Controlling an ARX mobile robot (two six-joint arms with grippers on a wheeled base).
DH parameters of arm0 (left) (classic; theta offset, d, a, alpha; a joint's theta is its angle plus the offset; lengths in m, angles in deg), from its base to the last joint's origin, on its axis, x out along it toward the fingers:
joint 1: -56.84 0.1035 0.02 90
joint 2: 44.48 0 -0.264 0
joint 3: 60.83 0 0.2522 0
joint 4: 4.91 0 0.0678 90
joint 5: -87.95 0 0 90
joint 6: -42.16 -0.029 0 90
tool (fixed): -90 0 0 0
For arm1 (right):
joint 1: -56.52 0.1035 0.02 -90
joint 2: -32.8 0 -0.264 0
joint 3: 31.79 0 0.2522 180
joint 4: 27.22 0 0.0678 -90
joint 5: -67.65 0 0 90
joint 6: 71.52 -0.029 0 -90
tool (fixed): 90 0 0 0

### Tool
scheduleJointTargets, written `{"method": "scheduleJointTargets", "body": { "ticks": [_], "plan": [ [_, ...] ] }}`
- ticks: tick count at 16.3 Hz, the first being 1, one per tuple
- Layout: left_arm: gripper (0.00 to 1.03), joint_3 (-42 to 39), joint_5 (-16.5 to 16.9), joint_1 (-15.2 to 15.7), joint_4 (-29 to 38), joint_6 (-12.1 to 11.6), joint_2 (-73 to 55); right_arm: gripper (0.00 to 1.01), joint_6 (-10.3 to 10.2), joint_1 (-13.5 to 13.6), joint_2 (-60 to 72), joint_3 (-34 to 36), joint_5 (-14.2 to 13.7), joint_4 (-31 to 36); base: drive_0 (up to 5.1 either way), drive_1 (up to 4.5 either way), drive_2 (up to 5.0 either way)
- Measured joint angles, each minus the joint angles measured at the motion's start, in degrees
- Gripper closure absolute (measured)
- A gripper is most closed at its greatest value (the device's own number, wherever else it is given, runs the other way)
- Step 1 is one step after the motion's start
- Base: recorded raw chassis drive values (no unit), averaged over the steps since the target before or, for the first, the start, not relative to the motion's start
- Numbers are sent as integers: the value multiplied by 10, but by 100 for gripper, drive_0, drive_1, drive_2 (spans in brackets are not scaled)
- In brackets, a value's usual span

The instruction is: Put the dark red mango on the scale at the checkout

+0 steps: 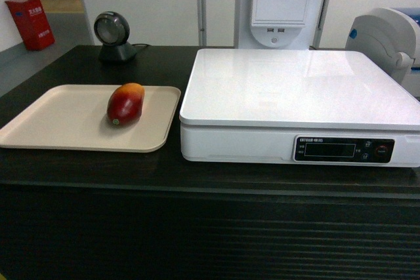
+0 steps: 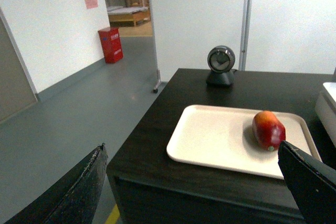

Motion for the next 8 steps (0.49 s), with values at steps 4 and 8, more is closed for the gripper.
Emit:
{"method": "scheduleJointTargets", "body": {
  "ticks": [4, 8],
  "plan": [
    [5, 77, 178, 75, 236, -15, -299, 3, 0, 0, 0, 0, 0, 0, 0, 0, 0],
    [5, 263, 263, 54, 292, -13, -635, 3, 0, 0, 0, 0, 0, 0, 0, 0, 0]
  ]
}}
